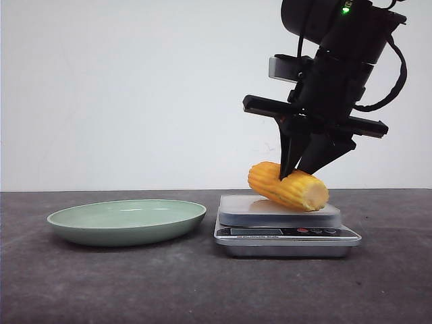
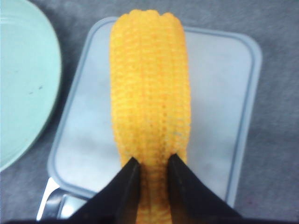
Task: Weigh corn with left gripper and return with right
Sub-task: 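Lower the right gripper onto the corn on the scale and close, then lift the corn with the right gripper and carry it over the plate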
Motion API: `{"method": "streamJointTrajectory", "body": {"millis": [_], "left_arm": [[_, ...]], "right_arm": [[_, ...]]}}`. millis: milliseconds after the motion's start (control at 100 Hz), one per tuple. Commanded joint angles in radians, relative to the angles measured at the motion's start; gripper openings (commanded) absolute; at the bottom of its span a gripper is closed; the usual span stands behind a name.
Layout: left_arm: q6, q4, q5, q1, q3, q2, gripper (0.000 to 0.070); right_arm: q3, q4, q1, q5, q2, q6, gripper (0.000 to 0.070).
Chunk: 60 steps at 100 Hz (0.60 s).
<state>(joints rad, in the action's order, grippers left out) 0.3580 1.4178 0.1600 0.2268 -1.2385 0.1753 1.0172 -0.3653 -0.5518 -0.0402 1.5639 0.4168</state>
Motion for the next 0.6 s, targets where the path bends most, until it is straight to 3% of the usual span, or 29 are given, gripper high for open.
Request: {"method": "streamJointTrajectory", "body": {"millis": [0, 320, 590], "left_arm": [[-0.01, 0.008, 0.005, 0.0, -0.011, -0.001, 0.0509], [-0.01, -0.004, 0.005, 0.0, -0.011, -0.001, 0.0509], [-0.01, -0.003, 0.005, 0.0, -0.011, -0.001, 0.0509]], "right_arm": [[0.021, 0.014, -0.011, -0.013, -0.026, -0.007, 0.0], [0.142, -0.003, -0.124, 0.006, -0.206, -0.027, 0.0], [0.381, -0.033, -0.267, 0.006, -0.061, -0.013, 0.0]]}}
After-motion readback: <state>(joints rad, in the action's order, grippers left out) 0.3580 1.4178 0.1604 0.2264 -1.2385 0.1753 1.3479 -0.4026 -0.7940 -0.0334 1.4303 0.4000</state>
